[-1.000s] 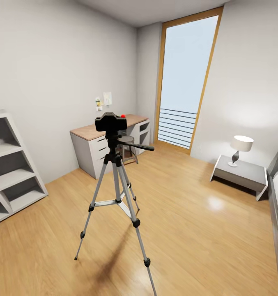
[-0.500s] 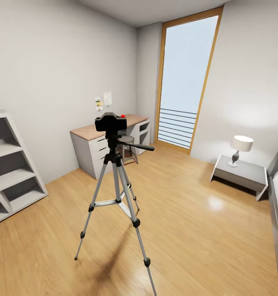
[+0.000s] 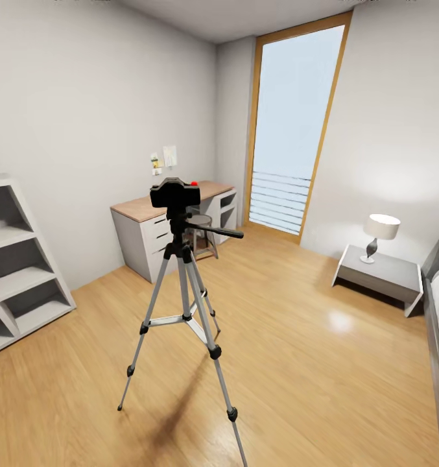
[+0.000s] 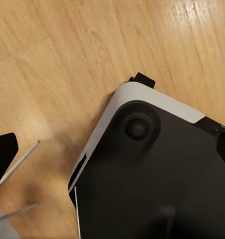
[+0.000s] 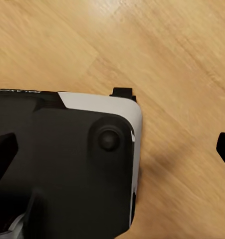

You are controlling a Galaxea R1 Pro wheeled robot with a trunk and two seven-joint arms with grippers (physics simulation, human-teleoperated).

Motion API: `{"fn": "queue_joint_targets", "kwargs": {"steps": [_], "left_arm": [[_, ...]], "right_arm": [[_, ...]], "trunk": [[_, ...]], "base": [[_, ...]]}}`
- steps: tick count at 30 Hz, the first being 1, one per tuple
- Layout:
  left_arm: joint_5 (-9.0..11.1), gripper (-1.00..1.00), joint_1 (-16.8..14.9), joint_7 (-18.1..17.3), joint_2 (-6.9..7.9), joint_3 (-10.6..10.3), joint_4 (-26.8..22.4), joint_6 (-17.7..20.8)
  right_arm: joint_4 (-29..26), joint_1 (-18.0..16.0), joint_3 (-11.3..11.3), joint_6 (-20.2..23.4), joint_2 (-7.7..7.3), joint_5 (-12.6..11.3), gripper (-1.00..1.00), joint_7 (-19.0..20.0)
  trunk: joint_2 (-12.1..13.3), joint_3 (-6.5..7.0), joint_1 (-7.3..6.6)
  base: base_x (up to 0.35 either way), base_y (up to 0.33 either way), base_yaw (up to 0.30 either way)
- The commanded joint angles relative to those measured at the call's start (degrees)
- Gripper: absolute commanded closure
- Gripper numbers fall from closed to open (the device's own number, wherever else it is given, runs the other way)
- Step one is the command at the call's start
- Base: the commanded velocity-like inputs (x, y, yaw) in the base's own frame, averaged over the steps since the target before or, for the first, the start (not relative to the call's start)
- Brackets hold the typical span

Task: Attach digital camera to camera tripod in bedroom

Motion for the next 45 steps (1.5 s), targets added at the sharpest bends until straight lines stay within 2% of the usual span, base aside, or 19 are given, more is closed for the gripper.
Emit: {"fn": "queue_joint_targets", "kwargs": {"steps": [1,11,45], "left_arm": [[0.43,-1.00,-0.03,0.20,0.04,-0.49,-0.08,-0.19],[0.53,-1.00,-0.05,-0.13,-0.07,-0.48,-0.13,-0.51],[0.53,-1.00,-0.05,-0.15,-0.16,-0.14,-0.13,-0.52]], "right_arm": [[0.19,0.31,-0.42,-0.88,0.05,0.48,-1.00,-0.08],[0.19,1.98,-0.41,-3.03,0.45,0.48,-1.00,-4.73],[0.19,2.56,-0.35,-2.40,1.03,0.71,-1.00,-5.21]], "trunk": [[-0.06,-0.02,0.01],[-0.06,0.76,0.01],[-0.06,3.76,0.01]], "base": [[0.000,0.000,0.000],[0.000,0.000,0.000],[0.000,0.000,0.000]]}}
